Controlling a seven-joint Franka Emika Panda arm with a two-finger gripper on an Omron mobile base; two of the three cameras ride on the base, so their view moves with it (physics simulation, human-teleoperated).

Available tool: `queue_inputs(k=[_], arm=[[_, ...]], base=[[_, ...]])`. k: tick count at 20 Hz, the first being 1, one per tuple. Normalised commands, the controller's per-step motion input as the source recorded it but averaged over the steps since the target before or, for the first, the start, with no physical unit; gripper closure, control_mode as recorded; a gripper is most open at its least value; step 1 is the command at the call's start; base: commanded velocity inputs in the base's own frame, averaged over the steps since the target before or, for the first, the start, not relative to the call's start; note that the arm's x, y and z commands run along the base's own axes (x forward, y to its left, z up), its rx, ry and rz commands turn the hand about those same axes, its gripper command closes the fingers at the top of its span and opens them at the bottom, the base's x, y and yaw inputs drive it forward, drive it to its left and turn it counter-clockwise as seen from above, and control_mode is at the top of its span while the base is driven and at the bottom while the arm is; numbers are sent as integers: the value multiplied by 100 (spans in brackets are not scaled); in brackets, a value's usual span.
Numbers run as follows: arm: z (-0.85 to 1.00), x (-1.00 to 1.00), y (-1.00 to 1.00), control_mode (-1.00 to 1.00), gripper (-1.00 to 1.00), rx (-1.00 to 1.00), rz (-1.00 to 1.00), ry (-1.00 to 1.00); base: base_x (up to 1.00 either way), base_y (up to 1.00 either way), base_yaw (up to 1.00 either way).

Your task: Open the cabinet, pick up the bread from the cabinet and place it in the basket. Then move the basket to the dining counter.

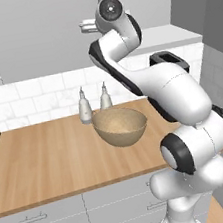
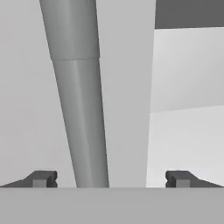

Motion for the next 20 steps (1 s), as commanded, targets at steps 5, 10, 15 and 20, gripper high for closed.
queue_inputs(k=[5,10,15,20], arm=[[0,14,0,-100,100,0,1,0],[0,14,0,-100,100,0,0,0],[0,6,0,-100,100,0,0,0],[0,-25,22,-100,100,-1,0,0]], base=[[0,0,0],[0,0,0],[0,0,0],[0,0,0]])
